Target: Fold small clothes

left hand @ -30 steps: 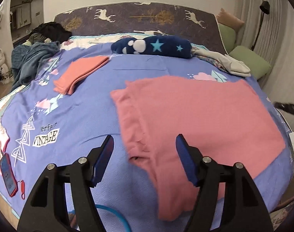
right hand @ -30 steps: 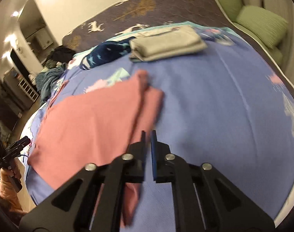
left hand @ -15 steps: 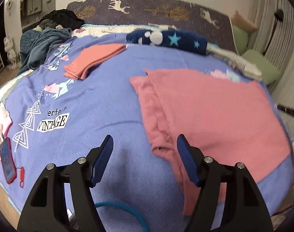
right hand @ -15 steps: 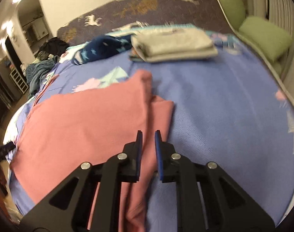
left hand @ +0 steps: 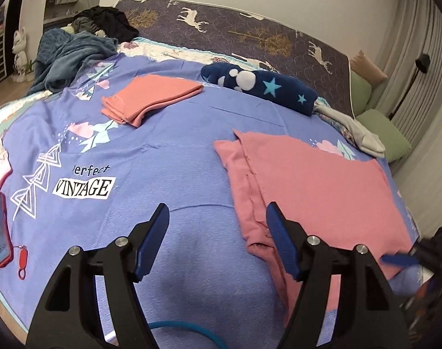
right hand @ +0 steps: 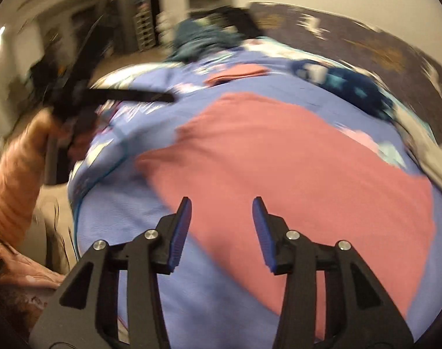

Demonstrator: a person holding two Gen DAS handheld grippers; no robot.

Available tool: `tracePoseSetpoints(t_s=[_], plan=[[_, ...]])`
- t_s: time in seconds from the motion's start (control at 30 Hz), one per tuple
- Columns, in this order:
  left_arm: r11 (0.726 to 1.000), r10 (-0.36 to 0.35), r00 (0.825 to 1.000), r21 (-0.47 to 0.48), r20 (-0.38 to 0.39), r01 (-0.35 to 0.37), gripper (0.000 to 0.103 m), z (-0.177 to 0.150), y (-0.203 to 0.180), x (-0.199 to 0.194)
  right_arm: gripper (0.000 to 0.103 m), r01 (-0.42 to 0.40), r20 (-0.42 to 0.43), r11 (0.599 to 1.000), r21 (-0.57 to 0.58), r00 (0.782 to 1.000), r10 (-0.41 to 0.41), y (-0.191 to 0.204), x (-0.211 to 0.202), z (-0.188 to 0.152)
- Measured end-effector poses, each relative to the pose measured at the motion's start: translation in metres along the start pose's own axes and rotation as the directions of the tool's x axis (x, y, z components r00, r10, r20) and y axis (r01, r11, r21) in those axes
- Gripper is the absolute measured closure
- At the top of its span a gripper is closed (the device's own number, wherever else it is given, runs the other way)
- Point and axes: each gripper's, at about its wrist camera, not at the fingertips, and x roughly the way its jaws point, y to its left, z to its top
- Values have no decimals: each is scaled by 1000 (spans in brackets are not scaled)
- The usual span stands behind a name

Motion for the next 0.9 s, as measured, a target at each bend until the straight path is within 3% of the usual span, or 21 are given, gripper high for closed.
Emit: tracePoseSetpoints(t_s=[0.1,0.23,0.33,0.5,0.67,0.9], plan=[[1000,-16,1000,-4,-1,16,34,-1,7,-2,49,1,-33,996,-85,999,-4,30,23,10],[999,-12,1000,40,-10,12,32,-3,5,3,46,102,-82,982,-161,990,-116,48,51,15],[998,-20,1000,60,-13,20,31,-3,3,6,46,167,-100,973,-157,978,-184,45,66,15],[996,-33,999,82,-18,35,31,1,1,14,46,195,-83,970,-144,975,-208,48,77,19],[994,-55,998,98,-19,57,31,5,0,20,49,231,-56,959,-164,968,-243,51,86,25],[987,-92,994,129,-54,98,27,14,-6,38,62,243,-41,957,-157,967,-253,52,94,32]])
